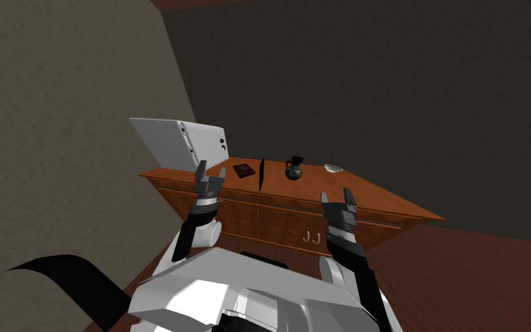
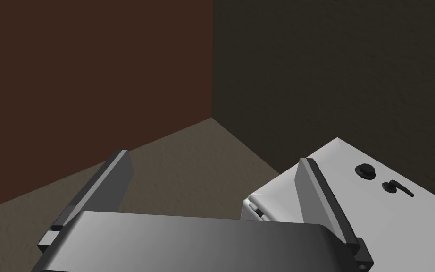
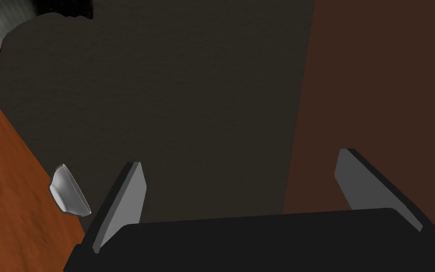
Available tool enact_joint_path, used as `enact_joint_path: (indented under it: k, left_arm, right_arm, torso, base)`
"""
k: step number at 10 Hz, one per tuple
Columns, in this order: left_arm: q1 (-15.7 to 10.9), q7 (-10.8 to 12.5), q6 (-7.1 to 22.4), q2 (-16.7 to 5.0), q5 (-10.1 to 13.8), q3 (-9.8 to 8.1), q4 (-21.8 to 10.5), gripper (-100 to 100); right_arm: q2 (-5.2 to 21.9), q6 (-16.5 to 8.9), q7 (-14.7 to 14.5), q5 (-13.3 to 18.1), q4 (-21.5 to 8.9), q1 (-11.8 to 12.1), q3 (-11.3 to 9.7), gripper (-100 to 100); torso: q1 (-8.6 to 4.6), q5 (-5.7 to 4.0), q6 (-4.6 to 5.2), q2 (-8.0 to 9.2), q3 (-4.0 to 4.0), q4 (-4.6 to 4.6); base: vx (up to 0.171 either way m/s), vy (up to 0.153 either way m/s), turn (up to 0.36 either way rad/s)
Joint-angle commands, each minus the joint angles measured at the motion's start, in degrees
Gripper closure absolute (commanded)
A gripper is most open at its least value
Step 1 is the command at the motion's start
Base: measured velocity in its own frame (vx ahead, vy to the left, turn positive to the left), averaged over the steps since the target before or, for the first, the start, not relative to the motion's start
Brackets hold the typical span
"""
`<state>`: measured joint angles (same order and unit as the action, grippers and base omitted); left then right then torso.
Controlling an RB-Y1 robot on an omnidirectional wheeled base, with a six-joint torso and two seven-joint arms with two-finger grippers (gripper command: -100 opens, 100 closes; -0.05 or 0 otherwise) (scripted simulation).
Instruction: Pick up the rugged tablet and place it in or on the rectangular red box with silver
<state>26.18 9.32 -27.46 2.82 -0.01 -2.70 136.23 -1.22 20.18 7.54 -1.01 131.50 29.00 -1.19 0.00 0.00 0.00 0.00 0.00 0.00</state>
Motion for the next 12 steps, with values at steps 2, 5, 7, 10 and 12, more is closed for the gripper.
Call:
enact_joint_path:
  k: [2, 5, 7, 10, 12]
  left_arm:
    - [-0.8, 0.3, 0.5, -3.2, 0.4, -0.21, -0.8, -100]
    - [-3.8, 1.3, 2.4, -8.7, 2.1, -1.05, -4.1, -100]
    - [-6.6, 2.4, 4.3, -11.0, 3.9, -1.92, -7.3, -100]
    - [-10.7, 3.8, 6.7, -12.4, 6.0, -3.01, -11.2, -100]
    - [-14.8, 5.3, 9.5, -13.2, 8.6, -4.27, -15.1, -100]
  right_arm:
    - [0.0, 0.0, 0.0, 0.0, 0.0, 0.0, 0.0, 0]
    - [0.0, 0.0, 0.0, 0.0, 0.0, 0.0, 0.0, 0]
    - [0.0, 0.0, 0.0, 0.0, 0.0, 0.0, 0.0, 0]
    - [0.0, 0.0, 0.0, 0.0, 0.0, 0.0, 0.0, 0]
    - [0.0, 0.0, 0.0, 0.0, 0.0, 0.0, 0.0, 0]
  torso:
    - [0.02, 0.0, 0.0, 0.06, 0.03, 0.01]
    - [-0.01, 0.0, 0.0, 0.21, 0.12, 0.04]
    - [-0.04, 0.0, 0.0, 0.39, 0.22, 0.08]
    - [-0.01, 0.0, 0.0, 0.34, 0.2, 0.08]
    - [-0.04, -0.01, 0.0, 0.61, 0.35, 0.13]
  base:
    - [-0.025, 0.0, 0.013]
    - [-0.066, -0.01, 0.028]
    - [-0.116, -0.021, 0.05]
    - [-0.105, -0.012, 0.037]
    - [-0.181, -0.013, 0.063]
